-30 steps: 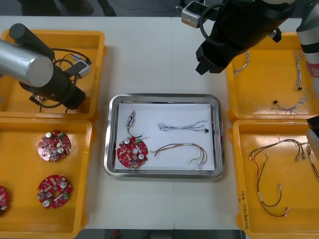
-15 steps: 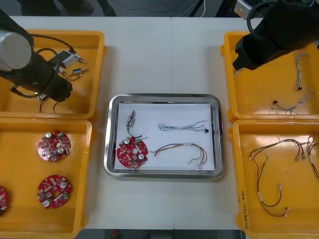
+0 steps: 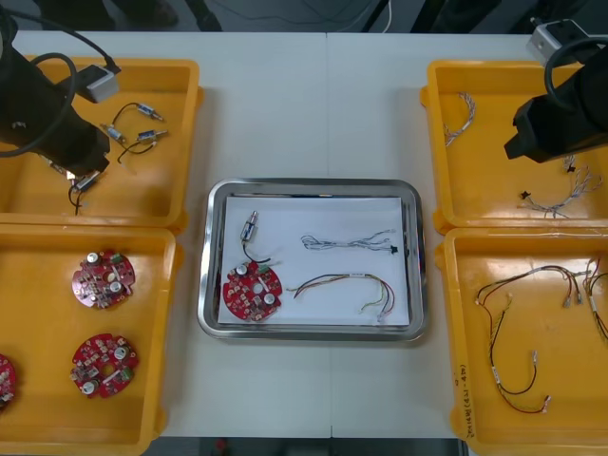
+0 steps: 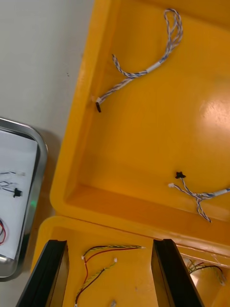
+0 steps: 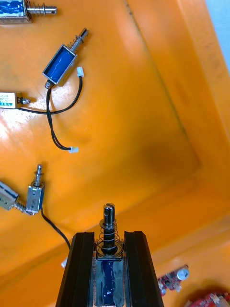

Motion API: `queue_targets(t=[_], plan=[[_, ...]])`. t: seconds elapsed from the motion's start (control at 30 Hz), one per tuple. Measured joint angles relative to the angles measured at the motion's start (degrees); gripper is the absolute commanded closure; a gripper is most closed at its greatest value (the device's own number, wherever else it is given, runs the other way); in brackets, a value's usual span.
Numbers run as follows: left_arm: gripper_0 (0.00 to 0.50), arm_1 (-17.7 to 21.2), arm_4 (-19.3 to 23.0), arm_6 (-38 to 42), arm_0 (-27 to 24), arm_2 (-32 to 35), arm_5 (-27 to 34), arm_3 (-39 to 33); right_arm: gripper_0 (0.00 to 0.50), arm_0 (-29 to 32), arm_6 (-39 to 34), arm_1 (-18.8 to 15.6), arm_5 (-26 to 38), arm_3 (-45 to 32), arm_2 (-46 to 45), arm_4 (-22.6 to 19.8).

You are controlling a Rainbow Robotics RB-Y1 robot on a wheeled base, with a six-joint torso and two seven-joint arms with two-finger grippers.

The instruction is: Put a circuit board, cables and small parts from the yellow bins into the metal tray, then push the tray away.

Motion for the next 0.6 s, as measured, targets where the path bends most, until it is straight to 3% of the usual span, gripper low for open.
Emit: queue_targets(t=[0.37,0.6], plan=[[0.500,-0.1,-0.5,23.5,0.0,0.0,9.9,-11.8,0.000,9.6,-1.3,-1.6,0.0,-2.7,-8.3,-0.2],[0.500,-2.9,-0.5,24.9,-1.3,0.0,12.1,-15.5,0.000,14.2,-1.3,-1.6,0.0,-2.8,-12.4,-0.7]])
